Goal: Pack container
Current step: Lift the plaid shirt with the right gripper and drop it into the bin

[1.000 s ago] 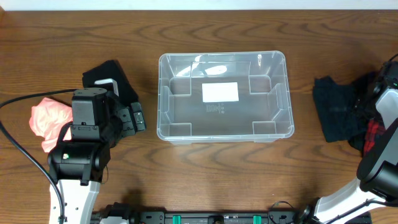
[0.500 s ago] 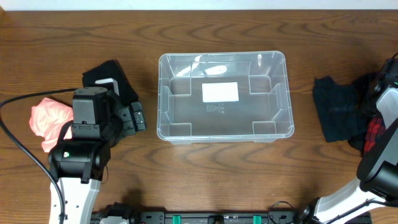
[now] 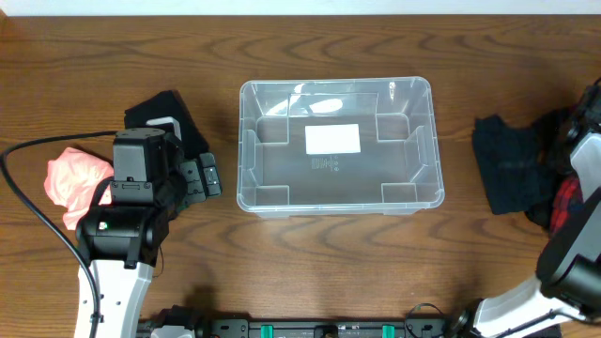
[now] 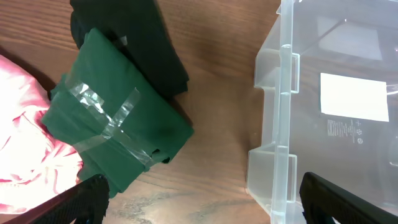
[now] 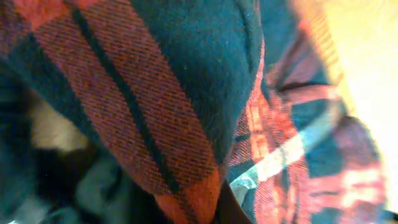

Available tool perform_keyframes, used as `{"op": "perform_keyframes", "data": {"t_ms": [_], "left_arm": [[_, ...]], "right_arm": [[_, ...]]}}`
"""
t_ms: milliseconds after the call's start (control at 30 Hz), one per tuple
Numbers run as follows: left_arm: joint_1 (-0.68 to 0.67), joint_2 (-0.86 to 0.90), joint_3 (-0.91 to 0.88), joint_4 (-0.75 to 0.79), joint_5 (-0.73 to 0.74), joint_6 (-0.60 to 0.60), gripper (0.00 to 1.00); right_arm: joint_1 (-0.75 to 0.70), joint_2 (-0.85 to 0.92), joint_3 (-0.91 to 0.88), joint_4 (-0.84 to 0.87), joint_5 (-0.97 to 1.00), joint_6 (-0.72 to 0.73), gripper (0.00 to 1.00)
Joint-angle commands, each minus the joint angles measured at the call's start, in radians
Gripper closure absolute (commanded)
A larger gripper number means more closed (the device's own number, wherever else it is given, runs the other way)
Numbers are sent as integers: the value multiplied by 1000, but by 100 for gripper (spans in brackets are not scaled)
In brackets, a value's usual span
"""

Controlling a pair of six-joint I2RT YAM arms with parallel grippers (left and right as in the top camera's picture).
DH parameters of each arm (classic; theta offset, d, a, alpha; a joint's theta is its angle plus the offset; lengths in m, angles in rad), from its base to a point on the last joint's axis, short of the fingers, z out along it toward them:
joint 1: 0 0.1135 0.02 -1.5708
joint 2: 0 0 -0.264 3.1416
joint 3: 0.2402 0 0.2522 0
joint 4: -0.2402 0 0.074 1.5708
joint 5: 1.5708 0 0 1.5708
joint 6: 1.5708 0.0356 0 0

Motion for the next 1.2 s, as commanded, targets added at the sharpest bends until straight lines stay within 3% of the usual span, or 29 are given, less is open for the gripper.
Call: {"op": "perform_keyframes", "data": {"t_ms": [0,267,500,800,1033,1167], "left_arm": [[-4,2,19,1,-2,6,2],[-3,2,19,-42,-164,5,2],[102,2,19,-127,-212,-85,2],[257,2,19,-167,-208,-134,2],[258,3,19,-167,-208,-134,2],[258,4,19,-166,-208,-134,2]], "right_arm": [[87,-171,38,11,-50,-56,99],[351,-460,74,-12,-62,-131,99],[697,-547,74,-11,-75,-209,99],[1005,-438,74,31,-75,-180,99],[1098,-249,74,7,-86,-24,99],[1135,-145,74,19,-212,-24,99]]}}
